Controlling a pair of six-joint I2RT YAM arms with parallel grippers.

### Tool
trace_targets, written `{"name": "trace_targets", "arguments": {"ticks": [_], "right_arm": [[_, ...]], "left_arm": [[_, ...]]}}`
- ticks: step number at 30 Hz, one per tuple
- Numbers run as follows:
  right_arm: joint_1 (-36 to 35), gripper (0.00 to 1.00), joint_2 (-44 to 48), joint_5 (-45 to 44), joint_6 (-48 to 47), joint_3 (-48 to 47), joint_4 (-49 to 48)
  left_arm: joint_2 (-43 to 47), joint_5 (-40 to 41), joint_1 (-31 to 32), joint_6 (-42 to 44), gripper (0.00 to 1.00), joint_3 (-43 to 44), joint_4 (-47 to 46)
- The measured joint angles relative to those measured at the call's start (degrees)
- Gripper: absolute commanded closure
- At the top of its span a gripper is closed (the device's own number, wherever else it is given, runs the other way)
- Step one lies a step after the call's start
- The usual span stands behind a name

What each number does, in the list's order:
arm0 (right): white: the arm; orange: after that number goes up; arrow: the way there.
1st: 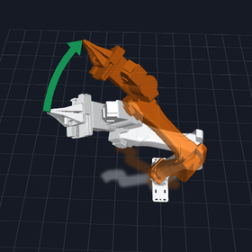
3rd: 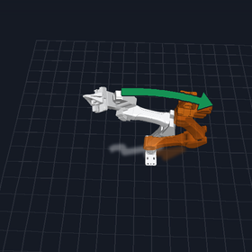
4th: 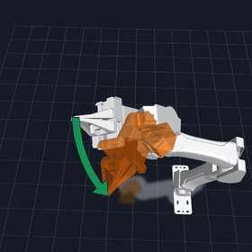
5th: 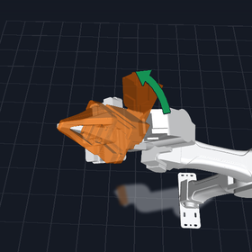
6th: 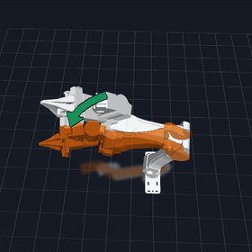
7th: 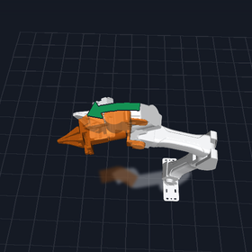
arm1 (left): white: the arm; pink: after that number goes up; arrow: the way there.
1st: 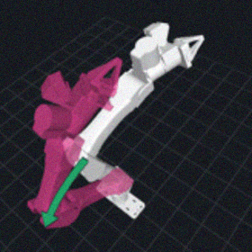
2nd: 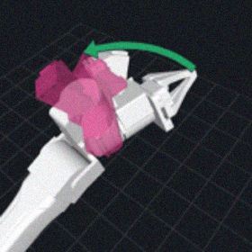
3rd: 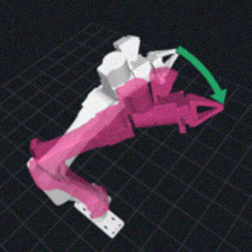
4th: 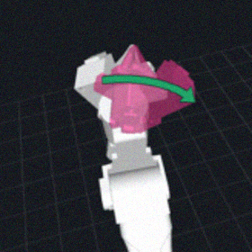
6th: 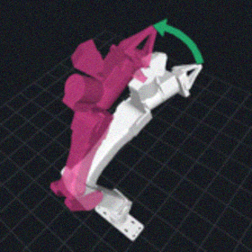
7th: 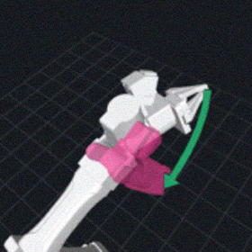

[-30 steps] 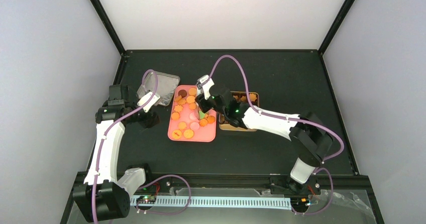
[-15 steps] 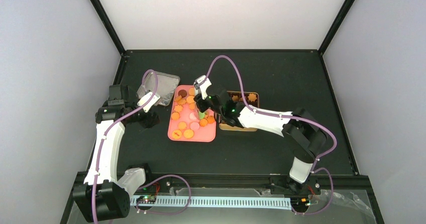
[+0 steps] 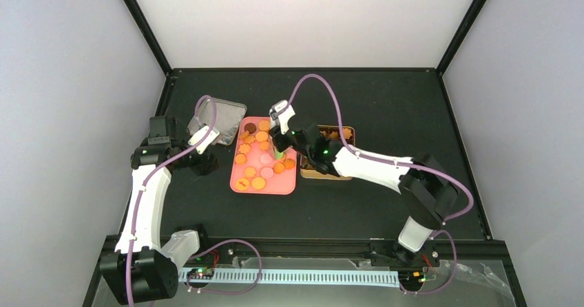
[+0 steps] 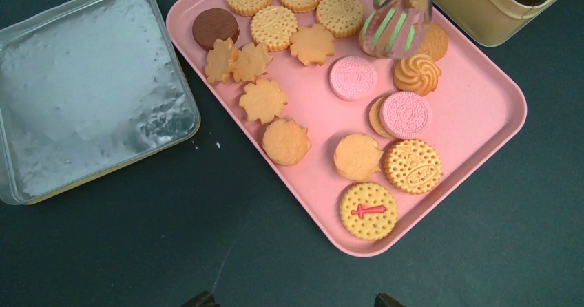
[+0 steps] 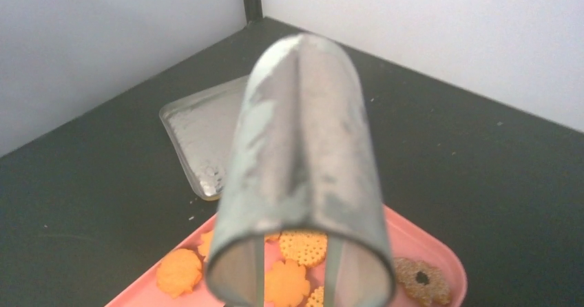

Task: Pack the cookies
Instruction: Pick up the fake cookies from the plate, then place the fake cookies in the empty pocket of the box.

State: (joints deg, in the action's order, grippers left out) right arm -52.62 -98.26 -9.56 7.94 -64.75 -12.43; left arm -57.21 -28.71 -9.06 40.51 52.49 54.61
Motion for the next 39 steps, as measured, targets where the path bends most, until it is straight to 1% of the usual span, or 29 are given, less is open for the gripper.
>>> {"name": "trace_targets", "arguments": {"ticks": [7, 14, 18, 22, 27, 29, 31, 39], "right_arm": [[1.03, 0.98, 10.10, -3.30, -1.29, 3.87, -0.07], [7.89, 0.95, 18.23, -5.38, -1.64, 10.64, 0.11], [11.10, 0.94, 18.97, -5.99, -1.66, 12.09, 0.63], [11.56, 0.88, 18.47, -5.88, -1.75, 12.20, 1.29], [11.56, 0.76, 17.03, -4.72, -1.70, 12.17, 1.36], [11.56, 0.68, 16.37, -4.37, -1.68, 12.17, 1.31], [11.56, 0.63, 15.93, -4.11, -1.79, 12.17, 1.27], [11.65, 0.60, 15.80, -2.64, -1.36, 12.17, 1.40]], "left_arm": [[0.00, -0.04, 0.00, -0.02, 0.40, -0.02, 0.04], [0.00, -0.22, 0.00, -0.02, 0.40, -0.02, 0.11], [0.00, -0.76, 0.00, -0.02, 0.40, -0.02, 0.11], [0.00, -1.09, 0.00, -0.02, 0.40, 0.00, 0.11], [0.00, -1.11, 0.00, -0.02, 0.40, 0.00, 0.11], [0.00, -1.09, 0.00, -0.02, 0.40, 0.00, 0.11], [0.00, -1.09, 0.00, -0.02, 0.40, -0.02, 0.11], [0.00, -1.11, 0.00, -0.02, 0.40, -0.02, 0.11]]}}
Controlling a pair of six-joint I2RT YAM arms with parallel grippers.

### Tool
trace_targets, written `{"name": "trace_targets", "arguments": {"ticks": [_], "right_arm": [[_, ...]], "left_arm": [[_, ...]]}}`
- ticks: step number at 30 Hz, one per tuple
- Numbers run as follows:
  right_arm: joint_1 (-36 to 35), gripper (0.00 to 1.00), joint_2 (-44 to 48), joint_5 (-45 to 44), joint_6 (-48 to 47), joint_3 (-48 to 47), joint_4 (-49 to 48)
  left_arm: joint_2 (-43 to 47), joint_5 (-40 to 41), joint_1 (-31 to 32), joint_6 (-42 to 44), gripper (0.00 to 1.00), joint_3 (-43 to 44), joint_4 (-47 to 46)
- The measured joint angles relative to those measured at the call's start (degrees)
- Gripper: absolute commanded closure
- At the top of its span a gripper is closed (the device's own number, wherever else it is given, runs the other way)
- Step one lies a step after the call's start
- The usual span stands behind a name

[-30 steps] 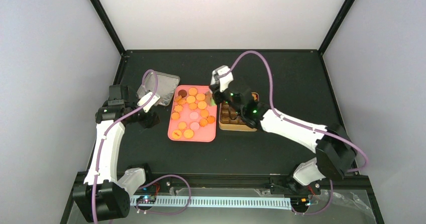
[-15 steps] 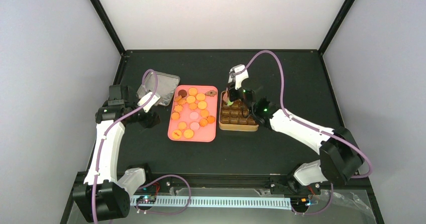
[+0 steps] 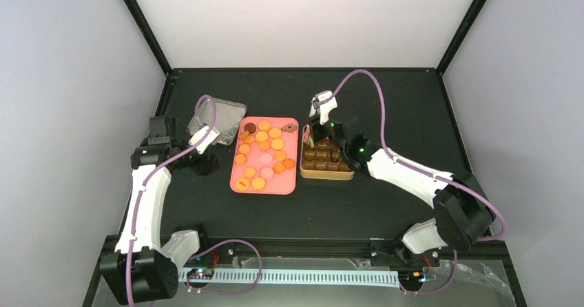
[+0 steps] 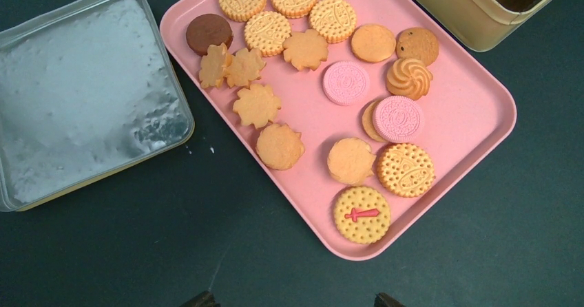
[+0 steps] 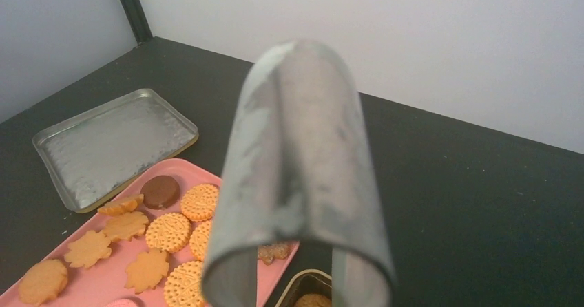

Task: Pack the cookies
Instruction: Place the fake cookies in the empty pocket of the box.

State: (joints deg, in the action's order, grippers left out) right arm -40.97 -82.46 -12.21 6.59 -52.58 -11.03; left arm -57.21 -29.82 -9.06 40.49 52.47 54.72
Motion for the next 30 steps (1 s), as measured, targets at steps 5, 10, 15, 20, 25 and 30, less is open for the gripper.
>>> {"name": "trace_targets", "arguments": {"ticks": [5, 10, 15, 20, 25, 30], "right_arm": [[0.72, 0.62, 0.11, 1.64, 1.25, -0.02, 0.20], [2.36, 0.70, 1.01, 3.32, 3.02, -0.02, 0.83], [2.80, 0.75, 3.45, 4.33, 3.82, -0.02, 0.83], [2.80, 0.75, 4.96, 5.16, 3.78, -0.02, 0.81], [2.80, 0.75, 4.94, 5.46, 3.56, -0.02, 1.03], [2.80, 0.68, 4.57, 6.36, 3.23, -0.04, 1.03]], "left_arm": [[0.00, 0.00, 0.00, 0.00, 0.40, 0.00, 0.00], [0.00, -0.02, 0.00, 0.00, 0.40, 0.02, 0.00], [0.00, 0.00, 0.00, 0.00, 0.40, 0.02, 0.00], [0.00, -0.02, 0.00, 0.00, 0.39, 0.00, 0.00], [0.00, -0.02, 0.00, 0.00, 0.40, 0.02, 0.02], [0.22, -0.04, 0.00, 0.00, 0.40, 0.00, 0.02]]}}
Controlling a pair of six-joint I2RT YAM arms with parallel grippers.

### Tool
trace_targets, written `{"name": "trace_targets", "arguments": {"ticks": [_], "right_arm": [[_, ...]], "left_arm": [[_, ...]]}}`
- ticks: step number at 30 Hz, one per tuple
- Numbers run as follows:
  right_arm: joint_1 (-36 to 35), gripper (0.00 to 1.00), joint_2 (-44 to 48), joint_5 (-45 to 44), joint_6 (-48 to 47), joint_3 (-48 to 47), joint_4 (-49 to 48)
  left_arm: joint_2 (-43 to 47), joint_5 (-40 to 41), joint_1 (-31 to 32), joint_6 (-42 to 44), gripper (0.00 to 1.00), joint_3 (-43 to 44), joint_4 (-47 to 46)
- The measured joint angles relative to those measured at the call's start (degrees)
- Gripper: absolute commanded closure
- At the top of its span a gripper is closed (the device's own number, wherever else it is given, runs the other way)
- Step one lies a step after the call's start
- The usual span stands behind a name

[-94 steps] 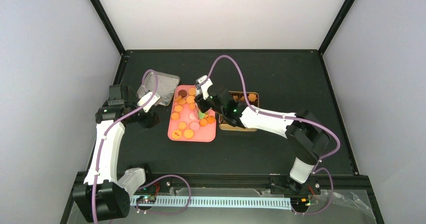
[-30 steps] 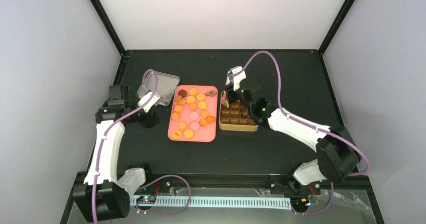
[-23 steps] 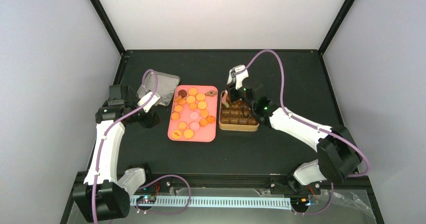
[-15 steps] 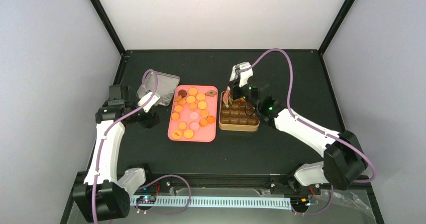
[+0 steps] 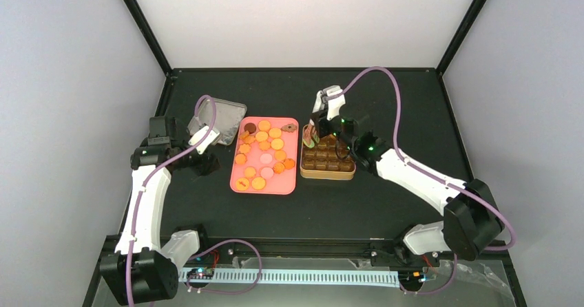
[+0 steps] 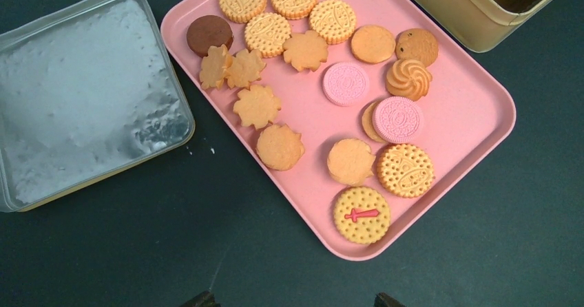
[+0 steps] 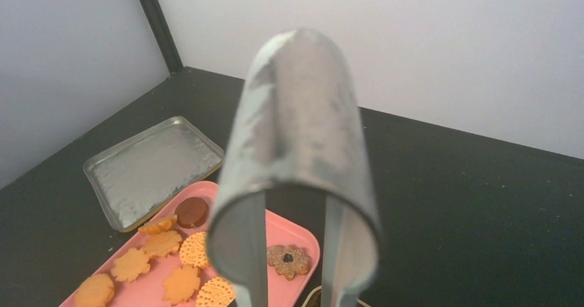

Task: Pack the cookies
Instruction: Place the fake cookies in the empty pocket of the box.

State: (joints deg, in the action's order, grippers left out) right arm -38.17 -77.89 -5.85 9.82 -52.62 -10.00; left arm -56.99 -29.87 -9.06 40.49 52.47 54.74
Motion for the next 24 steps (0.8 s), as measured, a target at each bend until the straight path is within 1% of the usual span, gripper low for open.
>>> {"name": "trace_targets", "arguments": {"ticks": [2, 8, 10, 17, 21, 24], "right_arm": [[0.00, 0.67, -0.61, 0.72, -0.35, -0.20, 0.15], [0.00, 0.68, -3.52, 1.99, -0.57, -1.79, 0.22], [0.00, 0.71, -4.13, 1.92, -0.61, -2.08, 0.33], [-0.04, 0.88, -5.70, 1.36, -0.70, -3.13, 0.63], [0.00, 0.90, -5.70, 0.31, -1.20, -4.04, 1.05], [0.00, 0.92, -5.70, 0.15, -1.42, -4.15, 1.27]], "left_arm": [[0.02, 0.00, 0.00, 0.00, 0.40, 0.02, 0.00], [0.02, 0.00, 0.00, 0.00, 0.40, 0.02, 0.04], [0.02, 0.00, 0.00, 0.00, 0.40, 0.00, 0.04], [0.02, 0.02, 0.00, 0.00, 0.40, 0.02, 0.07], [0.02, 0.00, 0.00, -0.02, 0.40, 0.02, 0.07], [0.02, -0.02, 0.00, -0.02, 0.39, 0.02, 0.09]]}}
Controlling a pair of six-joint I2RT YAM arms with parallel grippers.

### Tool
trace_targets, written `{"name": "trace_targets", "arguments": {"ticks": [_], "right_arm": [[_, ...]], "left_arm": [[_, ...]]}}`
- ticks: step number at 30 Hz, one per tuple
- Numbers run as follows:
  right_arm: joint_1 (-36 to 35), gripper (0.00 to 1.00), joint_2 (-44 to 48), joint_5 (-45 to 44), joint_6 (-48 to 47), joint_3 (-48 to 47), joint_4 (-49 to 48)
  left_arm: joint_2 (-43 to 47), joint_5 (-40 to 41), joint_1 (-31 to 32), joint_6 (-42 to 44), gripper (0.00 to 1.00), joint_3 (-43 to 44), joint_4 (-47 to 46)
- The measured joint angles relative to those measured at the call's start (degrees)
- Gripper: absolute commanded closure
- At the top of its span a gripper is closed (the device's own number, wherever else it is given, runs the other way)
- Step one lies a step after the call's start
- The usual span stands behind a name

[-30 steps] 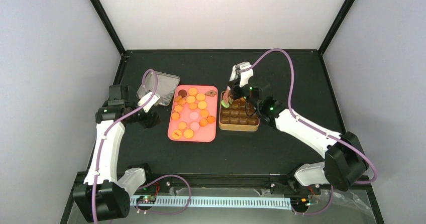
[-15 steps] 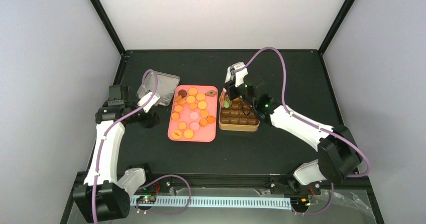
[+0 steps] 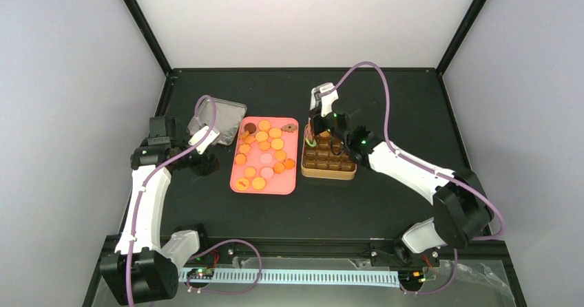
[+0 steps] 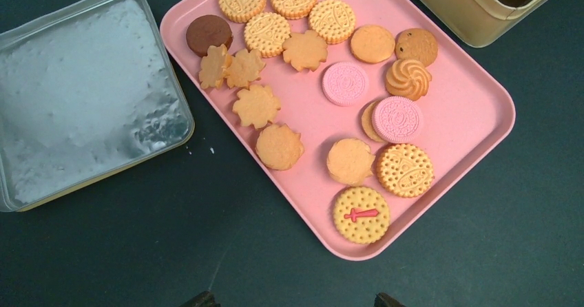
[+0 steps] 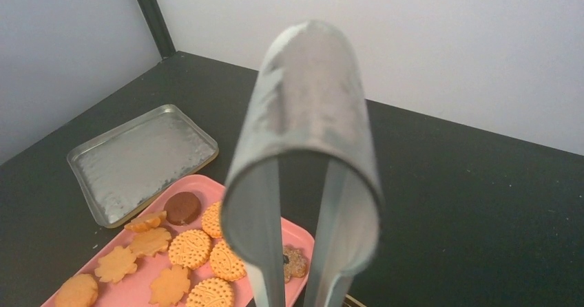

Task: Pack the cookies
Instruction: Place the fake cookies in the empty pocket of the box.

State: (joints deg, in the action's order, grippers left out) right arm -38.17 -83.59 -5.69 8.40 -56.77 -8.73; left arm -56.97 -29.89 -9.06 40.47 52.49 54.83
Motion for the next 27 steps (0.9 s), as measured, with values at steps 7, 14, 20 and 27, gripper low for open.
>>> {"name": "trace_targets", "arguments": {"ticks": [7, 14, 20, 27], "right_arm": [[0.46, 0.93, 0.02, -0.17, -0.42, -0.52, 0.70], [2.56, 0.91, 0.79, -0.20, -0.42, -0.55, 1.18], [3.02, 0.90, 0.90, -0.11, -0.42, -0.55, 2.01], [3.17, 0.82, -0.24, -0.04, -0.35, -0.48, 2.21]], "left_arm": [[0.00, -0.02, 0.00, 0.00, 0.40, 0.00, 0.02], [0.00, -0.24, 0.00, 0.00, 0.40, 0.00, 0.04], [0.00, -0.42, 0.00, -0.02, 0.40, 0.00, 0.09], [0.00, -0.42, 0.00, 0.00, 0.40, 0.00, 0.48]]}}
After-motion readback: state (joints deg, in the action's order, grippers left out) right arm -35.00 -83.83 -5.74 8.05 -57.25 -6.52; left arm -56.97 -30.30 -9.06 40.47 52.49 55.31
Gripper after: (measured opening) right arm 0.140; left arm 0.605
